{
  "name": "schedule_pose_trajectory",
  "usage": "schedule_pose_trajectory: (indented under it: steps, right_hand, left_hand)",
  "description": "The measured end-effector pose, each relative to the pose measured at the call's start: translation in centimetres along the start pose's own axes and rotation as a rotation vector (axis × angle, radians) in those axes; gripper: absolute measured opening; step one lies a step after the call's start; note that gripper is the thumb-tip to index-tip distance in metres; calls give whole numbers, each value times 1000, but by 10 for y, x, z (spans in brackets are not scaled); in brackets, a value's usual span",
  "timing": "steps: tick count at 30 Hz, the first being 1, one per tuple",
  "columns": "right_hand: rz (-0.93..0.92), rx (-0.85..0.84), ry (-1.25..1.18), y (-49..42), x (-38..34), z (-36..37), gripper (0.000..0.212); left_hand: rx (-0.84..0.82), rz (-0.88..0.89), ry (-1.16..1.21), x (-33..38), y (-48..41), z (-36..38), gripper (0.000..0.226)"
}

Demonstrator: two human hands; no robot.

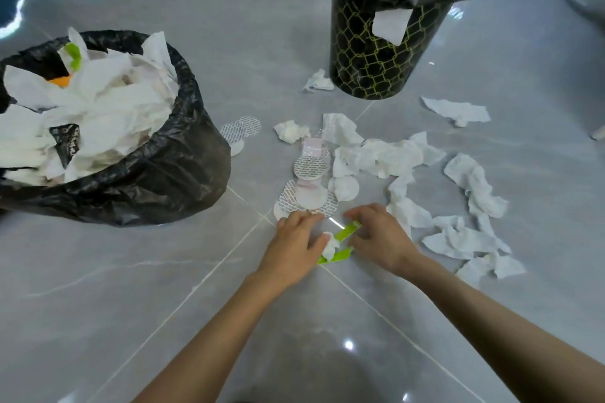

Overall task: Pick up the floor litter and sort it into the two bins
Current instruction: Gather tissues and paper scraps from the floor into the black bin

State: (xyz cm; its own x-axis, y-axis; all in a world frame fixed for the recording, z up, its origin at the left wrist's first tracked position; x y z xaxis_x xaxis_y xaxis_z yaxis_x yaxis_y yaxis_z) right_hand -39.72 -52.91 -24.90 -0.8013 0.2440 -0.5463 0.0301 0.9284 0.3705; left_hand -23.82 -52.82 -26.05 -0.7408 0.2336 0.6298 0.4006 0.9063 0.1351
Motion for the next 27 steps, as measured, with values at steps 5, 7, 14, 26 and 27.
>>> schedule_pose_trajectory:
  steps: [5, 7, 14, 26, 27]
  right_hand:
    - [-29, 35, -80, 1, -3, -3, 38]
    - [-24, 92, -103, 4, -3, -13, 37]
    - [209, 151, 243, 23, 34, -31, 34]
    - [184, 149, 181, 32, 51, -23, 50]
    - [159, 167, 219, 33, 48, -23, 49]
  left_hand:
    - [-49, 73, -34, 6, 3, 9, 72]
    - [-77, 99, -41, 10, 5, 12, 79]
    - [-124, 190, -121, 24, 11, 23, 95]
    - [-87, 319, -286, 30, 18, 37, 34]
    - [-78, 311, -288, 29, 17, 36, 36]
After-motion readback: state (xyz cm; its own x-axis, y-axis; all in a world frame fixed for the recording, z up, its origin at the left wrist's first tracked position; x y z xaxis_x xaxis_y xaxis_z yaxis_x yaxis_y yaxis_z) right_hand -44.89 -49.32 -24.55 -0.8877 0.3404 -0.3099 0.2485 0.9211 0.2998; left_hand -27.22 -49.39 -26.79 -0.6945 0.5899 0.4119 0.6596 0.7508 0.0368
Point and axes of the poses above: each hand's wrist, its own y-axis away from the middle knuckle, its own z-axis out of the palm, x = y × z, the point moved 6 cm from there along -y, towards the middle knuckle, and after that the axes turned 8 degrees about z, right-handed, at the moved point
